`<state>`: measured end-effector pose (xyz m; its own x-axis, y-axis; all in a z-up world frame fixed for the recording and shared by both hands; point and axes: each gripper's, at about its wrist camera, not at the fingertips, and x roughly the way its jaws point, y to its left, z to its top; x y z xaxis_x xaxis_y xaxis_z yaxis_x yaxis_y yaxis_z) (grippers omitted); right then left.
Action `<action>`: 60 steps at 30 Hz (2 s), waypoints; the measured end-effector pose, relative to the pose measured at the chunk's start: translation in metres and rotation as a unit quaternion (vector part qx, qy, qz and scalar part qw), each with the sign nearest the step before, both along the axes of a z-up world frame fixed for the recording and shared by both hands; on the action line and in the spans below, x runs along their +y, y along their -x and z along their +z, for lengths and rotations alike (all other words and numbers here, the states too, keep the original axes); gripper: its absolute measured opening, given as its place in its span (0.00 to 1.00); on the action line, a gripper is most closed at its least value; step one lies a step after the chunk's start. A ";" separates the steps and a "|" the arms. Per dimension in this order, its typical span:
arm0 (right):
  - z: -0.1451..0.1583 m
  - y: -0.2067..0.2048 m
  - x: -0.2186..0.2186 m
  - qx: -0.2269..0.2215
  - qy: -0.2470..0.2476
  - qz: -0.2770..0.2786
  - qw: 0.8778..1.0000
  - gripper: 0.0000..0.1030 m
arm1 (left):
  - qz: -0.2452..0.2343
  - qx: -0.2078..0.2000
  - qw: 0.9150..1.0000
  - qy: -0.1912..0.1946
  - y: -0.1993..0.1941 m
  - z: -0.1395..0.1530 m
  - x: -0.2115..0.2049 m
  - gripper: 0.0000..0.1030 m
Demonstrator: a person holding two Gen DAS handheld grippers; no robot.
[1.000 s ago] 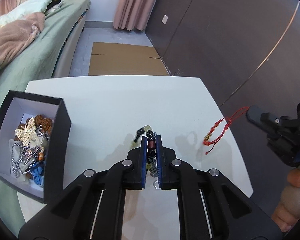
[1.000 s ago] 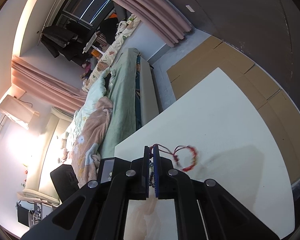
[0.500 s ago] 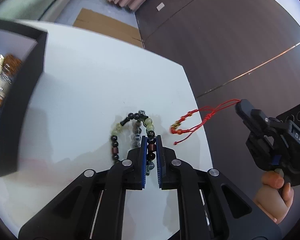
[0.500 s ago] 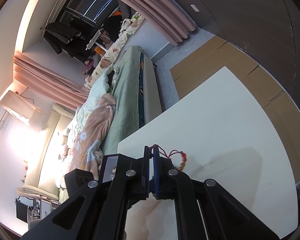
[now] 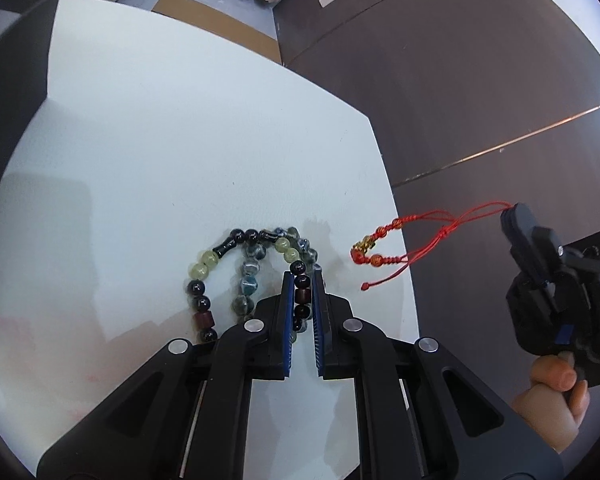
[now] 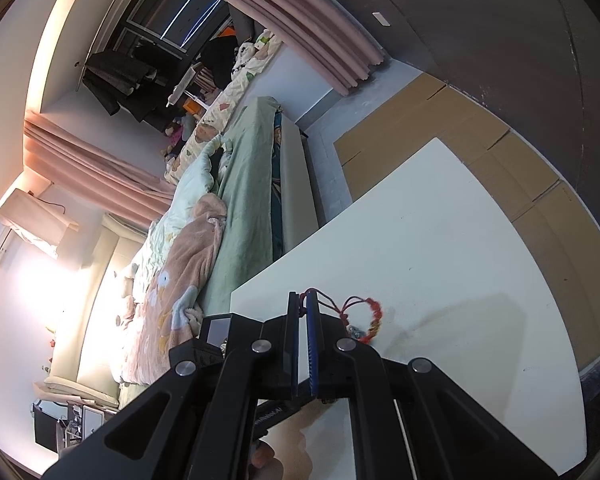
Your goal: Organize jewelry
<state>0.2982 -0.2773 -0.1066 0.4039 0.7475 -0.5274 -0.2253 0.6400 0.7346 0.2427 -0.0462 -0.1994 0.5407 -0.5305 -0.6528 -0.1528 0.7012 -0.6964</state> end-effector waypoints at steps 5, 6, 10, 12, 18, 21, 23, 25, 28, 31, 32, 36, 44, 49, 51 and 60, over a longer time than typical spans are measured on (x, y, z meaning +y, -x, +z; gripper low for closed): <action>0.001 0.000 0.000 -0.001 0.000 0.003 1.000 0.04 | 0.007 -0.015 1.000 -0.012 0.004 0.018 0.004 0.09; 0.002 0.000 0.000 -0.002 0.000 0.004 1.000 0.04 | 0.009 -0.020 1.000 -0.016 0.004 0.023 0.007 0.07; 0.005 0.001 0.003 -0.009 -0.003 0.009 1.000 0.04 | 0.018 -0.040 0.999 -0.031 0.016 0.043 0.021 0.04; 0.007 0.002 0.006 -0.012 -0.004 0.011 1.000 0.04 | 0.022 -0.045 0.998 -0.045 0.021 0.051 0.026 0.04; 0.009 0.004 0.004 -0.014 -0.004 0.008 1.000 0.04 | 0.012 -0.023 0.996 -0.090 0.023 0.052 0.022 0.40; 0.010 0.004 -0.002 -0.015 -0.002 0.000 1.000 0.04 | 0.003 -0.024 0.996 -0.090 0.022 0.049 0.017 0.43; 0.009 0.002 -0.006 -0.013 -0.001 -0.005 1.000 0.04 | 0.001 -0.017 0.996 -0.088 0.019 0.045 0.014 0.43; 0.008 0.001 -0.011 -0.011 -0.001 -0.010 1.000 0.04 | -0.003 -0.009 0.996 -0.087 0.013 0.041 0.010 0.41; 0.007 -0.001 -0.016 -0.009 -0.002 -0.014 1.000 0.04 | -0.012 0.001 0.996 -0.090 0.005 0.034 0.001 0.38; 0.008 -0.001 -0.019 -0.009 -0.005 -0.015 1.000 0.04 | -0.015 0.015 0.995 -0.102 0.000 0.026 -0.008 0.38; 0.008 -0.001 -0.020 -0.009 -0.005 -0.015 1.000 0.04 | -0.016 0.019 0.994 -0.107 0.000 0.024 -0.010 0.38; 0.009 0.000 -0.019 -0.007 -0.003 -0.011 1.000 0.04 | -0.018 0.026 0.988 -0.152 -0.003 0.026 -0.023 0.28; 0.009 0.003 -0.013 -0.006 0.004 0.000 1.000 0.04 | 0.010 0.013 0.990 -0.137 0.004 0.041 -0.006 0.08; 0.011 0.006 -0.001 -0.010 0.002 0.011 1.000 0.04 | 0.030 -0.007 0.989 -0.143 0.015 0.063 0.011 0.08; 0.013 0.009 0.006 -0.015 0.000 0.018 1.000 0.04 | 0.038 -0.015 0.989 -0.144 0.021 0.072 0.019 0.08; 0.026 0.020 0.042 -0.044 -0.011 0.054 0.998 0.04 | 0.062 -0.056 0.986 -0.147 0.045 0.111 0.054 0.08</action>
<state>0.2784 -0.2353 -0.0804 0.3648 0.7998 -0.4767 -0.3562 0.5929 0.7222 0.1978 0.0082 -0.0884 0.6662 -0.2531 -0.7015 -0.1839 0.8558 -0.4834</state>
